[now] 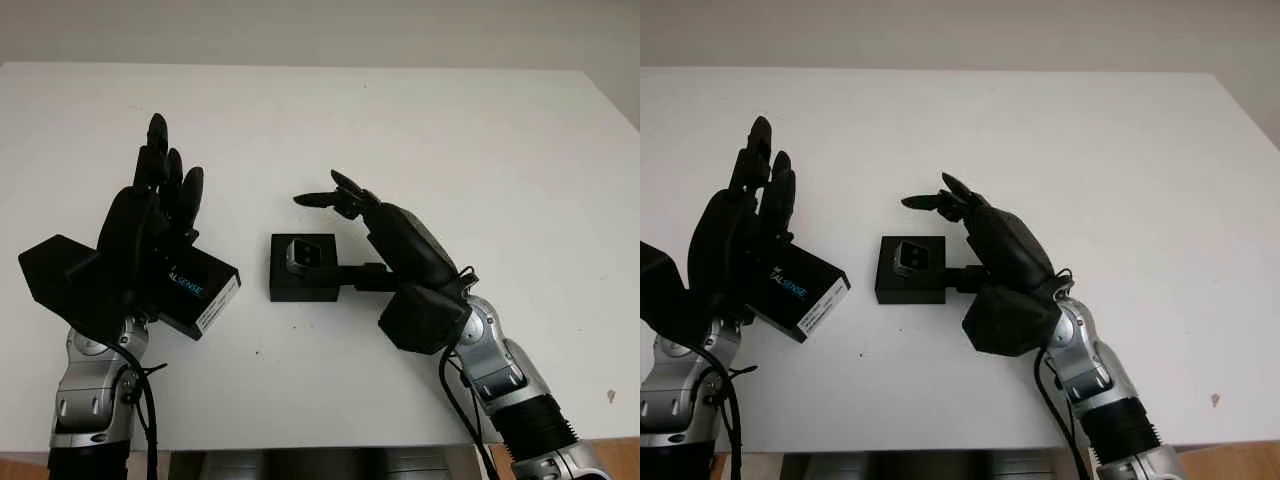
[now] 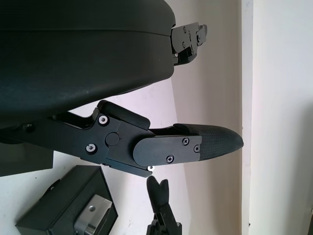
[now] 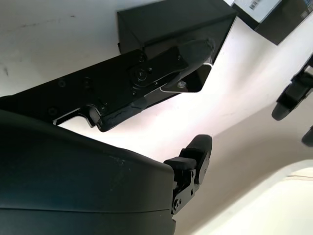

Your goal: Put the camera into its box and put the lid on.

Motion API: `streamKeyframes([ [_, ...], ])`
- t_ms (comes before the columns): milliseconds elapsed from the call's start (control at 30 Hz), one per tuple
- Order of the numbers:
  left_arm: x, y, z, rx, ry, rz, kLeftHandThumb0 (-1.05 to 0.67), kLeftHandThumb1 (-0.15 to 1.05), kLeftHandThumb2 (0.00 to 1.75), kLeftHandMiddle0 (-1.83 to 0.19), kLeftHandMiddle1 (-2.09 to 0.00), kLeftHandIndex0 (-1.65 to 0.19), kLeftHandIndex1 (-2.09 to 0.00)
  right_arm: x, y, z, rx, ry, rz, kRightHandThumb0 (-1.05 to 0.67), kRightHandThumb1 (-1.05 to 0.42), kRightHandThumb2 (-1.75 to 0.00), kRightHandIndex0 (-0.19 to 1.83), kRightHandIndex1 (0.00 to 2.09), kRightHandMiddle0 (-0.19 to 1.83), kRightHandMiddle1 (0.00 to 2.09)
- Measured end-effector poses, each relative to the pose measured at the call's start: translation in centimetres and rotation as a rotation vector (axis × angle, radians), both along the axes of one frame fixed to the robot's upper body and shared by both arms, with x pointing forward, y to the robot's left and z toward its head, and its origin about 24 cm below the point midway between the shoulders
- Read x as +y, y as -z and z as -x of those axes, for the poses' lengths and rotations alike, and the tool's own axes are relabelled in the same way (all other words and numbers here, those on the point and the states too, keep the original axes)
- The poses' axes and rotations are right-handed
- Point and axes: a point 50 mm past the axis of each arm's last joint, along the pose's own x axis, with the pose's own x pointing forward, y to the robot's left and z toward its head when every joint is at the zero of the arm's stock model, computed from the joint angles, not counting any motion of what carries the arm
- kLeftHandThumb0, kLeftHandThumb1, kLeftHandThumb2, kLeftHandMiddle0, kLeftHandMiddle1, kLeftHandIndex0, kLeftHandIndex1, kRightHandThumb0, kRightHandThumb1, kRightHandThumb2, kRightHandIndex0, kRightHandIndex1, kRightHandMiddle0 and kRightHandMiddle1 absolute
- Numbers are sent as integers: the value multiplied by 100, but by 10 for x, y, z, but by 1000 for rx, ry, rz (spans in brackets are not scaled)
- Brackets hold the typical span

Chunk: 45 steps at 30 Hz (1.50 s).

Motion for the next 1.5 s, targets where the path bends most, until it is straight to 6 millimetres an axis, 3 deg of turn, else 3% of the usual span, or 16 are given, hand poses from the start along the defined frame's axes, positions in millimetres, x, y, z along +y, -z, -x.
streamKeyframes([
  [367, 0, 0, 0, 1, -4, -2, -77, 105, 47, 19, 0, 19, 0, -2, -2, 1, -60, 8, 36, -72, -90, -6, 19, 11, 17, 52],
  [767, -1, -1, 1, -5, -8, 2, -76, 105, 45, 19, 0, 19, 0, -3, 3, 4, -23, 33, 30, -71, -91, -6, 32, 13, 16, 97],
  [1500, -2, -2, 1, -11, 17, 7, -76, 105, 43, 19, 0, 19, 0, 6, 19, 1, 28, 68, 24, -67, -94, -6, 33, 11, 21, 99],
])
